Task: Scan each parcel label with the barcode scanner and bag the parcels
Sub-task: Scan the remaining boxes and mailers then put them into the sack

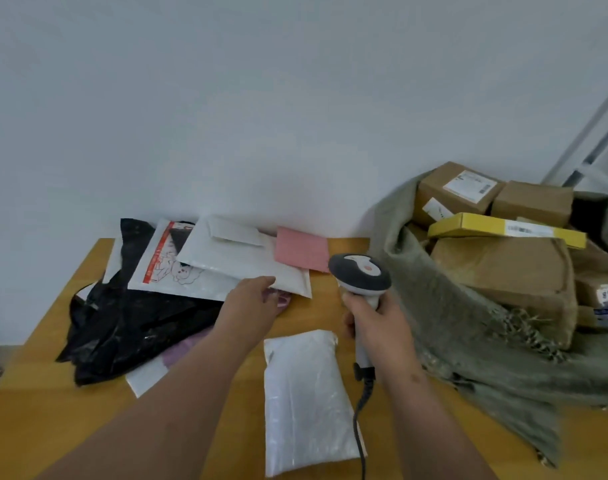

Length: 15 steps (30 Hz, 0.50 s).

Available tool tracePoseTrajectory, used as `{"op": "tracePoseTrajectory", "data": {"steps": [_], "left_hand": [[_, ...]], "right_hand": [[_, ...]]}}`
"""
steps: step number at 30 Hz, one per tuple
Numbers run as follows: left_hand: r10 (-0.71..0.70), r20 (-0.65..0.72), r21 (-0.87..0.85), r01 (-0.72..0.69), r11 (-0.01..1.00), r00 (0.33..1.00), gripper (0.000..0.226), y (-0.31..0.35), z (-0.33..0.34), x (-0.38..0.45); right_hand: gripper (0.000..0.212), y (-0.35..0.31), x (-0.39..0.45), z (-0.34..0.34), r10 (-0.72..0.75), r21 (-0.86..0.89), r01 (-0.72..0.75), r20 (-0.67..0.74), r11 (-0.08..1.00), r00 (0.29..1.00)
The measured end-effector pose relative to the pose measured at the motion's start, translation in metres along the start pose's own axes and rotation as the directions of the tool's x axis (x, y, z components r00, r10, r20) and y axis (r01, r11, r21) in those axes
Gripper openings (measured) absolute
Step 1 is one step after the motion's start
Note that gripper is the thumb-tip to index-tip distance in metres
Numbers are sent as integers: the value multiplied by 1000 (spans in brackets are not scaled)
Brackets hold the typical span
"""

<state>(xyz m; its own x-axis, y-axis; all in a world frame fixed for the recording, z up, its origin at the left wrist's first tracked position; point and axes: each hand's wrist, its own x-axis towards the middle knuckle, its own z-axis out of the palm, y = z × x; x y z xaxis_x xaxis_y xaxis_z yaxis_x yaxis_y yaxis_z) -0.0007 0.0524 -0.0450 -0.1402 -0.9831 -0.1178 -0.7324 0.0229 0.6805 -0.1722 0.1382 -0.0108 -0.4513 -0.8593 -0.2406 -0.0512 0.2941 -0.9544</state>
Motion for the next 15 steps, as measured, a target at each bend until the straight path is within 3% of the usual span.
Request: {"op": "tracePoseTrajectory", "data": {"steps": [4, 8, 15], "left_hand": [[-19, 76, -8, 19, 1000, 997, 42, -3, 15, 15], [-31, 125, -38, 36, 999, 992, 42, 2, 35, 39], [-68, 210, 39, 61, 997, 975, 44, 11, 67, 88]], "right_hand": [[20, 19, 16, 5, 48, -96, -48, -6, 994, 999], [9, 35, 43, 4, 81, -103, -82, -16, 991, 997], [12, 60, 105, 7, 186, -187, -187, -23, 964, 982]]}}
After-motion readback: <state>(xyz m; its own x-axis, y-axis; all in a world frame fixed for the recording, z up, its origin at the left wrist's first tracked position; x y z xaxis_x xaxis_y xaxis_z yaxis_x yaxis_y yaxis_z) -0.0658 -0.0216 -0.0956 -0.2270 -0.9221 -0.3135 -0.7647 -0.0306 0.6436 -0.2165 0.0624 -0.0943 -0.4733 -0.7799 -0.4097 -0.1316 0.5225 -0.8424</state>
